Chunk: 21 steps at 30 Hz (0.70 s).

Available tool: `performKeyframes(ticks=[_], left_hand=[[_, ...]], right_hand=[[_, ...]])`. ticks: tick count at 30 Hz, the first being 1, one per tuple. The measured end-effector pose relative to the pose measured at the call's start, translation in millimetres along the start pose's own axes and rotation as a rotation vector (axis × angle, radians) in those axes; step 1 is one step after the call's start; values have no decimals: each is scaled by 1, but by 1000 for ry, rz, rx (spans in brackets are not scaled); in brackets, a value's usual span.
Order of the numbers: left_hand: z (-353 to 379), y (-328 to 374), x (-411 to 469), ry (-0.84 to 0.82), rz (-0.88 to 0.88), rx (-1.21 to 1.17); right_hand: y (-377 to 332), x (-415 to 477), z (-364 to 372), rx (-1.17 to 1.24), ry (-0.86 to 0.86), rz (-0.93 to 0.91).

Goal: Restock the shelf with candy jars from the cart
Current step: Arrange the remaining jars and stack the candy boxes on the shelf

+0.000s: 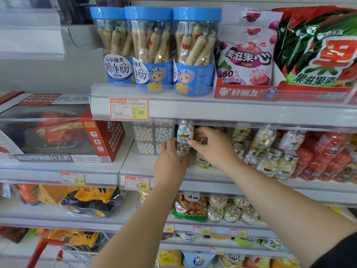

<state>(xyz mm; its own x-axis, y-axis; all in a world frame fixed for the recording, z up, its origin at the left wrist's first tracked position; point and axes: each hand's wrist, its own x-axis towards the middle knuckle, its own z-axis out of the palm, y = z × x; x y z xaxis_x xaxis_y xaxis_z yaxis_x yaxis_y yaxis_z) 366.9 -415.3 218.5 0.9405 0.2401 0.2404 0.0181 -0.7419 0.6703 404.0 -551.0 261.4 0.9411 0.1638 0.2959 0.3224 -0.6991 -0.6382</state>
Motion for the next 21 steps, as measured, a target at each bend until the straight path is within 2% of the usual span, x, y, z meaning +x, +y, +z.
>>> performKeyframes(ticks=[21], left_hand=[[-7,-3,-8,52,9,-96]], right_hand=[[3,-9,-7,43,51,-12]])
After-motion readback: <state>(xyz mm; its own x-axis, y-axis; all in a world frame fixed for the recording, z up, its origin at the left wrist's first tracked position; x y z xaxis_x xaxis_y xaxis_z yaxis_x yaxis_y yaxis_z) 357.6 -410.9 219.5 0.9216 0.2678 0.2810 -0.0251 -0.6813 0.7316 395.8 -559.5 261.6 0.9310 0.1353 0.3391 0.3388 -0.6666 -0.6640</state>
